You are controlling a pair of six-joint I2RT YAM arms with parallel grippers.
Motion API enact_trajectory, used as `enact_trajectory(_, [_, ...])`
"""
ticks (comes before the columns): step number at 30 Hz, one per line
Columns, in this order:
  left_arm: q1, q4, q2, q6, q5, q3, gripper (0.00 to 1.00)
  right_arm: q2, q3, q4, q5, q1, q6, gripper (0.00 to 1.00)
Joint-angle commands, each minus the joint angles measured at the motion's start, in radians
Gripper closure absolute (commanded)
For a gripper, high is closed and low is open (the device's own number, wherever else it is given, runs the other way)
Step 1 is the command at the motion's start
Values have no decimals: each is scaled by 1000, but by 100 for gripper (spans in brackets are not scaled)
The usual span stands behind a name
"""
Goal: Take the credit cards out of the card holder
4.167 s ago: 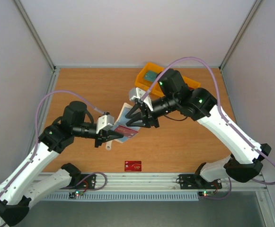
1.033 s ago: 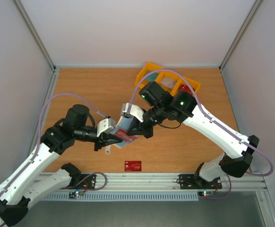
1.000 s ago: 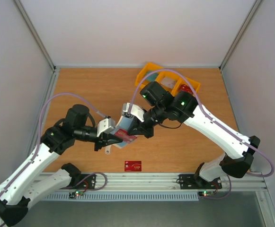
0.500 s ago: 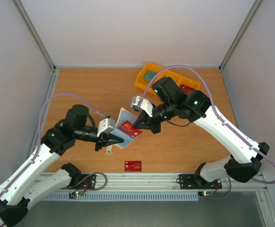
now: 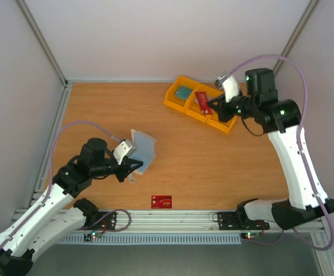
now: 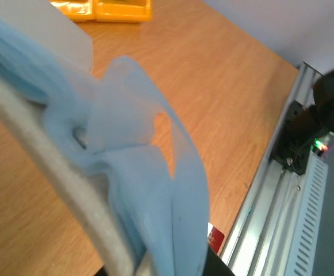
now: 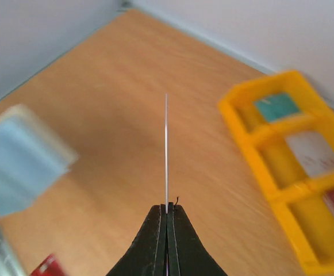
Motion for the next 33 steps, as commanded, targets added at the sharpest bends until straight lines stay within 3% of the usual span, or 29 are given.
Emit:
enact_trajectory(1, [37, 193, -72, -223, -76, -80, 100, 165, -57, 129, -39, -277, 217, 99])
enact_trajectory(3, [52, 224, -93, -252, -40, -106, 100, 236, -55, 161, 17, -338, 174, 99])
enact_trajectory(4, [54, 234, -107, -246, -42, -118, 100, 283, -44, 172, 25, -355, 74, 99])
enact_trajectory(6, [62, 268, -123, -245, -82, -153, 100, 435, 68, 126, 66, -385, -11, 99])
enact_trajectory(10, [94, 318, -126, -333, -116, -195, 100, 844, 687, -289, 92, -450, -141, 99])
enact_trajectory(15, [128, 361, -112, -402, -170, -247, 100, 946, 776, -342, 216, -459, -231, 99])
enact_trajectory(19, [145, 414, -104, -453, -147, -298, 100, 936, 670, -346, 295, -460, -368, 99])
enact_trajectory(33, [179, 434, -119, -356, -175, -338, 100, 1114, 746, -335, 310, -450, -582, 99])
